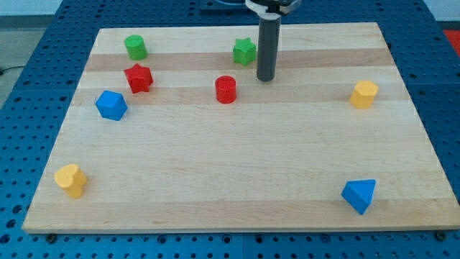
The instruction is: Move the green star to the top center
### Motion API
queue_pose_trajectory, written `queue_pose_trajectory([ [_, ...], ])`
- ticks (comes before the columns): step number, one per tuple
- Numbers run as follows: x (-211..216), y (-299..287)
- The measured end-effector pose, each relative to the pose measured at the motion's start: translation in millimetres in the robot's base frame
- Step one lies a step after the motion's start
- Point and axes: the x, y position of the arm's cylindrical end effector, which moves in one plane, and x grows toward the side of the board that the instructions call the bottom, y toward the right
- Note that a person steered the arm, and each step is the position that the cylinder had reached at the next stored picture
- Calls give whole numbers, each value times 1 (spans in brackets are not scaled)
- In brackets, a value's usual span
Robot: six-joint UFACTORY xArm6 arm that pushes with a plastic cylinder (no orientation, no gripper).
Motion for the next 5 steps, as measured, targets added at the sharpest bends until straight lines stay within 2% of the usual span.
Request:
queue_pose_trajectory([
  [1, 0, -52],
  [2, -22, -88],
  [4, -60, -20],
  [5, -37, -48],
])
